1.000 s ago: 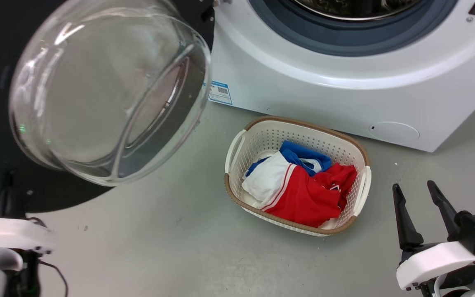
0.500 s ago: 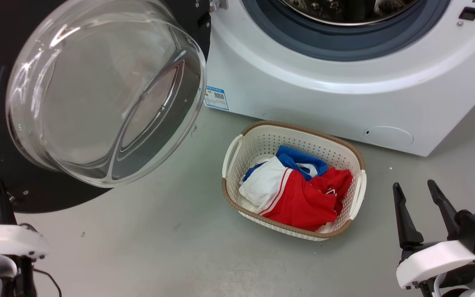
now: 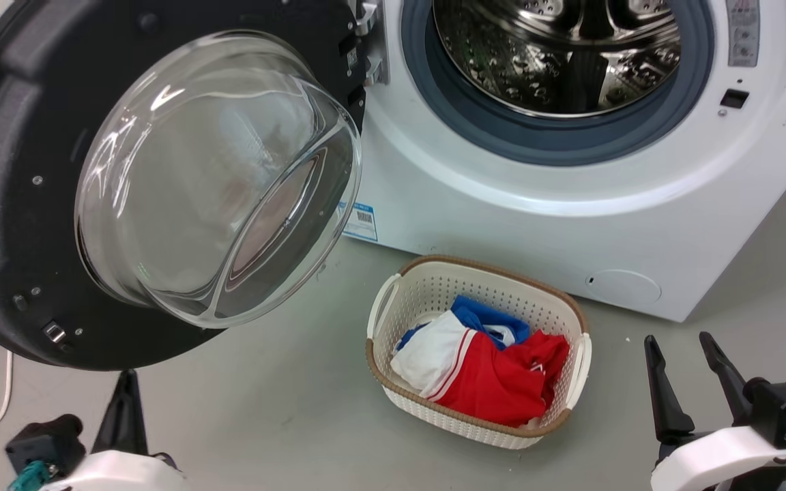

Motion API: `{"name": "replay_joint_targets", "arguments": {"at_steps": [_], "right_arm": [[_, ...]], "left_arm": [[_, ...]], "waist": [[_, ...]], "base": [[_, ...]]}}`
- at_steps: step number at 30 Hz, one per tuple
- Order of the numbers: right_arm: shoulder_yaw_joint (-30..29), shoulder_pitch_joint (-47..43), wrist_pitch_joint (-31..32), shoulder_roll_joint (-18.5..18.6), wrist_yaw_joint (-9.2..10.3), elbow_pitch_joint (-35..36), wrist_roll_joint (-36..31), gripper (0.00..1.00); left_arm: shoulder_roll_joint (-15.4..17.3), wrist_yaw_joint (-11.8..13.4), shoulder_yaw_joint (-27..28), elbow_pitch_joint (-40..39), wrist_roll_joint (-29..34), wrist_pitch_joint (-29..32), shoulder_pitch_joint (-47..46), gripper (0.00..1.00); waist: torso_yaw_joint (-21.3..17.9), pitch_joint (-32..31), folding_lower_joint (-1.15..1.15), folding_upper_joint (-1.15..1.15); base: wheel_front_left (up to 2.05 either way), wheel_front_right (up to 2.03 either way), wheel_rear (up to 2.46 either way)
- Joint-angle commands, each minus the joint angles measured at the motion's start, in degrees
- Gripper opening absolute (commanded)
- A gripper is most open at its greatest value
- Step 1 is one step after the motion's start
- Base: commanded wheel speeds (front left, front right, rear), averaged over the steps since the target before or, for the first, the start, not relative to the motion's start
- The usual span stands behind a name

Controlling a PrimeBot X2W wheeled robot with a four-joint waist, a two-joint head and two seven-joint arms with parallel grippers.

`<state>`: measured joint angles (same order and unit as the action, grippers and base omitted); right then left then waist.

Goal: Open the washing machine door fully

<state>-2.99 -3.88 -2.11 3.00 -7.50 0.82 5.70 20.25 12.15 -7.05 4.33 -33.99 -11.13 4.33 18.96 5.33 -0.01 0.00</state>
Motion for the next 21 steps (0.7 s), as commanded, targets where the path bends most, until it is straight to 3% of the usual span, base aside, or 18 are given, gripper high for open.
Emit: {"name": "replay_joint_targets", "arguments": {"at_steps": [1,10,13,14,15,21], "right_arm": [[0.02,-0.28,-0.34,-0.14,0.01,-0.15,0.49,1.0],[0.4,-2.28,-0.17,-0.14,0.01,-0.21,1.1,1.0],[0.4,-2.73,0.02,-0.14,0.01,0.11,1.25,1.0],[0.37,-2.97,0.13,-0.14,0.01,0.28,1.32,1.0],[0.19,-3.14,0.29,-0.13,0.01,0.38,1.27,1.0],[-0.14,-3.34,0.84,-0.14,0.01,1.22,1.09,1.0]], "left_arm": [[0.07,0.03,-0.19,-0.54,0.27,0.14,0.18,0.0],[-1.21,0.18,-5.83,-5.11,2.64,2.77,1.37,0.0],[-1.45,-0.21,-6.97,-5.69,3.25,2.85,0.74,0.36],[-1.46,-0.37,-7.37,-5.67,3.48,3.05,0.47,0.58],[-1.52,-0.38,-7.71,-5.69,3.81,2.98,0.03,1.0],[-1.78,-0.58,-9.12,-4.73,5.16,2.4,-2.04,1.0]], "waist": [[-0.05,-0.9,0.01,0.0],[-2.69,-4.93,0.01,0.0],[-4.31,-5.79,0.01,0.0],[-4.83,-6.01,0.01,0.0],[-5.31,-6.19,0.01,0.0],[-8.48,-6.8,0.01,0.0]], "base": [[0.0,0.0,0.0],[0.0,0.0,0.0],[0.0,0.0,0.0],[0.0,0.0,0.0],[0.0,0.0,0.0],[0.0,0.0,0.0]]}}
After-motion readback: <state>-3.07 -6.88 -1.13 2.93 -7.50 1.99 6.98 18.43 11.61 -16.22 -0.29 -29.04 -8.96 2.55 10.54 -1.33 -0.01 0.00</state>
